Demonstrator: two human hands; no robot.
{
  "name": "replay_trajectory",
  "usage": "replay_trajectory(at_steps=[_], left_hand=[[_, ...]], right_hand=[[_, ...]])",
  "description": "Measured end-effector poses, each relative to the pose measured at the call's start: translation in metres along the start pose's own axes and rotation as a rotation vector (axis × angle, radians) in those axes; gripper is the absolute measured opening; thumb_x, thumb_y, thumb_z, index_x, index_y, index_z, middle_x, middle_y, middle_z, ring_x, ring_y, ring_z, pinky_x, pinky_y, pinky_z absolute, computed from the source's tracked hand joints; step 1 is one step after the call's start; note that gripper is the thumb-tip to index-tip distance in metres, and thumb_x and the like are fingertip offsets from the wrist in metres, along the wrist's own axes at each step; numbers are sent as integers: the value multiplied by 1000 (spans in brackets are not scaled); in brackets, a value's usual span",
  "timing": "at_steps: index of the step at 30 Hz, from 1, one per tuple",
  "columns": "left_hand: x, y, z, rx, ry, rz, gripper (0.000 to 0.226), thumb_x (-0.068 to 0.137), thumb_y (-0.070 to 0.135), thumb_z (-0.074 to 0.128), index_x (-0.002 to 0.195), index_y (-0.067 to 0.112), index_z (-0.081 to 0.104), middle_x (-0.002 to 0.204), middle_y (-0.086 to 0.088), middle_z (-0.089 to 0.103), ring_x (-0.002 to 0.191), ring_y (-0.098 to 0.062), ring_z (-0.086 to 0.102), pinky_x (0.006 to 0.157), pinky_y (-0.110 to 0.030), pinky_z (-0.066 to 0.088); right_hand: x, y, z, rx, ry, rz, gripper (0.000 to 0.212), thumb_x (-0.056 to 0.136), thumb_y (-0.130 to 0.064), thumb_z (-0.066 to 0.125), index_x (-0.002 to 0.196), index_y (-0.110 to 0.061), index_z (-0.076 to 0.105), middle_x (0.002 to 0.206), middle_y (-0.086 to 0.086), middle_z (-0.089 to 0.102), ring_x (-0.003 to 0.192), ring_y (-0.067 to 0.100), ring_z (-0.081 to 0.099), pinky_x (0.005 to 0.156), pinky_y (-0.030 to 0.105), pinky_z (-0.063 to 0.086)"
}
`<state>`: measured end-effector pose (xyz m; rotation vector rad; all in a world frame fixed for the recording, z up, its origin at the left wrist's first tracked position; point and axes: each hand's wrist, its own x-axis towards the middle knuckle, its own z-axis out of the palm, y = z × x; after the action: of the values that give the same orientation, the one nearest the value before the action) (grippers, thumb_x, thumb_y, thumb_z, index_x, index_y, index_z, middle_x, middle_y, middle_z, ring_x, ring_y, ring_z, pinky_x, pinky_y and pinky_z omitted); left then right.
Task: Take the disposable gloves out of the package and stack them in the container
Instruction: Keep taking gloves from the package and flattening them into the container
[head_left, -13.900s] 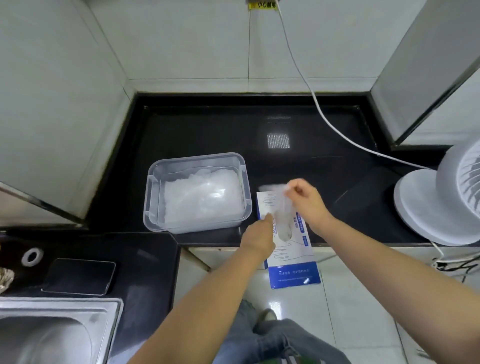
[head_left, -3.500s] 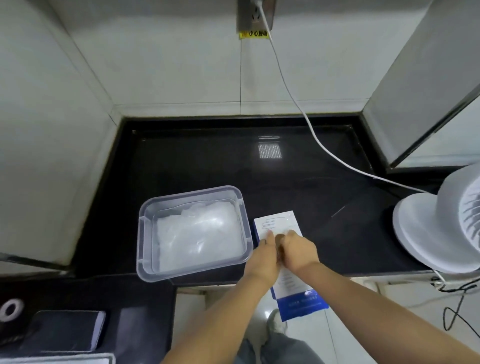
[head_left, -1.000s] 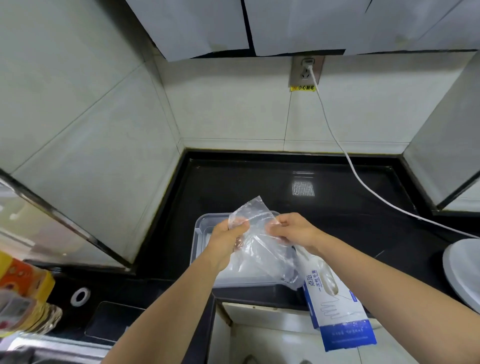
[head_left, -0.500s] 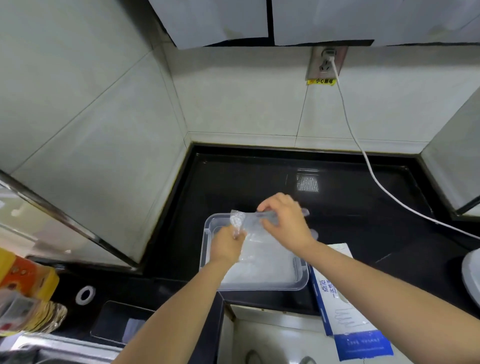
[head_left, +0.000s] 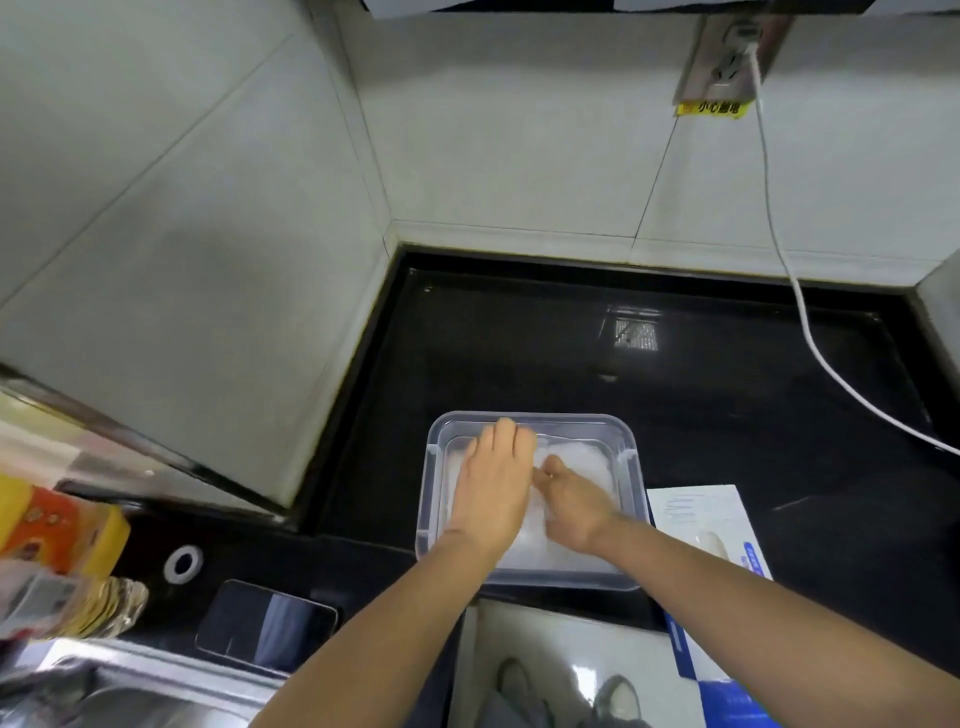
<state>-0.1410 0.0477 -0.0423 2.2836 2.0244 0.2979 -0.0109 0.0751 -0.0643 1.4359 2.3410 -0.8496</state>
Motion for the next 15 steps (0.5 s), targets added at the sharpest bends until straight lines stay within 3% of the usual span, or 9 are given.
replay_trajectory(at_steps=[3, 6, 8, 10, 15], left_hand=[[7, 7, 11, -125, -274, -45, 48, 87, 8, 65, 130, 13, 45, 123, -9, 55, 104, -23, 60, 87, -29, 53], [5, -5, 26, -203, -576, -257, 78, 84, 26, 73, 144, 14, 23, 140, -11, 37, 119, -26, 51, 95, -33, 49], [-1, -15, 32, -168, -714, -262, 102, 79, 34, 77, 151, 15, 8, 155, -11, 14, 137, -30, 32, 108, -38, 39], [-7, -23, 35, -91, -782, -225, 109, 80, 40, 74, 153, 19, -4, 159, -11, -3, 144, -34, 16, 115, -42, 30], [-13, -26, 43, 4, -782, -220, 104, 86, 38, 68, 153, 20, -9, 158, -13, -5, 144, -34, 11, 115, -42, 25]], right_hand=[[2, -1, 2, 51, -10, -3, 61, 88, -3, 62, 143, -15, 40, 141, 3, 32, 105, 22, 57, 91, 32, 50], [3, 4, 5, 50, -25, -4, 75, 86, -17, 70, 150, -25, 31, 144, 1, 26, 116, 22, 53, 97, 32, 47], [3, 8, 3, 4, -35, 35, 83, 86, -30, 71, 152, -28, 21, 151, 2, 18, 131, 26, 42, 104, 34, 43], [4, 9, 5, -82, -71, 71, 89, 86, -40, 68, 154, -29, 12, 156, 6, 12, 143, 30, 25, 111, 39, 36], [7, 10, 20, -219, -139, 119, 90, 89, -46, 60, 154, -29, 1, 157, 9, 7, 146, 33, 13, 118, 45, 18]])
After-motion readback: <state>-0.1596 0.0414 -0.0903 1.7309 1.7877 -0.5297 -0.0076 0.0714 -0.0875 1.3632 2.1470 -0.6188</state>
